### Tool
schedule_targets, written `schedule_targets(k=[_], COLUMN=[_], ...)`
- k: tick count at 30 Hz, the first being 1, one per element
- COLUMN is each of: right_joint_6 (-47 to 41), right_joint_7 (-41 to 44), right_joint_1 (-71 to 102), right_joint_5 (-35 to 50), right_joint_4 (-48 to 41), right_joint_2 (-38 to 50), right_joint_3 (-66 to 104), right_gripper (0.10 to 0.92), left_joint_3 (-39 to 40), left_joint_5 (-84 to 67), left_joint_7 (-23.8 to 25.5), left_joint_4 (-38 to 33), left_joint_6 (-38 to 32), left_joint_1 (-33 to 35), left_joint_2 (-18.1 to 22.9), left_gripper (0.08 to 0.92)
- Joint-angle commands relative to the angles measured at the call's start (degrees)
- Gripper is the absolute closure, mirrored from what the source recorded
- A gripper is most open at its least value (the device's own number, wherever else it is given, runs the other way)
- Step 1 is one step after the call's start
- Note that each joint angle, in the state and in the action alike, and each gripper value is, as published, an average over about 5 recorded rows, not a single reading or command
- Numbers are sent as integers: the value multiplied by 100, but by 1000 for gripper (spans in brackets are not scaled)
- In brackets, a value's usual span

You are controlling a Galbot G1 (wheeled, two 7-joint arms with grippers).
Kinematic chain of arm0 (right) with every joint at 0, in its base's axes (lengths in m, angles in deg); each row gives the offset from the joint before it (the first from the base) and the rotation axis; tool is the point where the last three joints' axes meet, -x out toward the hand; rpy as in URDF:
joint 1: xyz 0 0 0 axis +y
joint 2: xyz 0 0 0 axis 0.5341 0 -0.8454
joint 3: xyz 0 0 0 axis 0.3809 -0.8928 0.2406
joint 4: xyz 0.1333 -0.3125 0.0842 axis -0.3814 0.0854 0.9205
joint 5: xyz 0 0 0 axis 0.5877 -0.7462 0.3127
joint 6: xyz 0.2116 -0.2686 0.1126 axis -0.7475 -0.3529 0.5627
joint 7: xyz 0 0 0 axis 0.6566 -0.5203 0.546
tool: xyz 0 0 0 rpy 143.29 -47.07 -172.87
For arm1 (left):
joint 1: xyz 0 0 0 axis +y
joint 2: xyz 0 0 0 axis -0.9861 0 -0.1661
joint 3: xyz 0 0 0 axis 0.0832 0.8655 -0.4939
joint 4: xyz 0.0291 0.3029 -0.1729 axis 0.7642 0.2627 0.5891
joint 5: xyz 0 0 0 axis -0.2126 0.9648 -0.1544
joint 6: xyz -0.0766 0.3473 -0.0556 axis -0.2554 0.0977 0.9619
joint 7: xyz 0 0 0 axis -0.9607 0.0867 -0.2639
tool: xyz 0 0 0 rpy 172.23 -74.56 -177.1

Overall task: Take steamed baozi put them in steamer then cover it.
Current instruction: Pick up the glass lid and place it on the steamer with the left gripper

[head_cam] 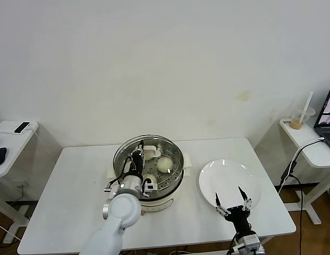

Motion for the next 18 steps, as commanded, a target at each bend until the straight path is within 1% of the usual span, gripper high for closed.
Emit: schedule_targets(k=[1, 10, 18], right_joint_6=[-6, -7, -22], right_joint_7=[-6, -3, 4], right_joint_1=[-18, -16, -35], right_joint_5=[-6, -9, -30], right_joint_4=[-12, -30, -39], right_joint_2=[-21, -13, -14], right_joint_3=[-45, -61, -103], right_gripper=[203, 203, 203], left_joint_3=[39, 0, -21], left_joint_5=[212, 263, 217], left_joint_7=[-37, -22, 18], left_joint_4=[127, 98, -67], left_joint_6=[-75, -108, -100], left_joint_1=[33, 118, 175], left_joint_2=[178, 162, 138], left_gripper=[855, 855, 855])
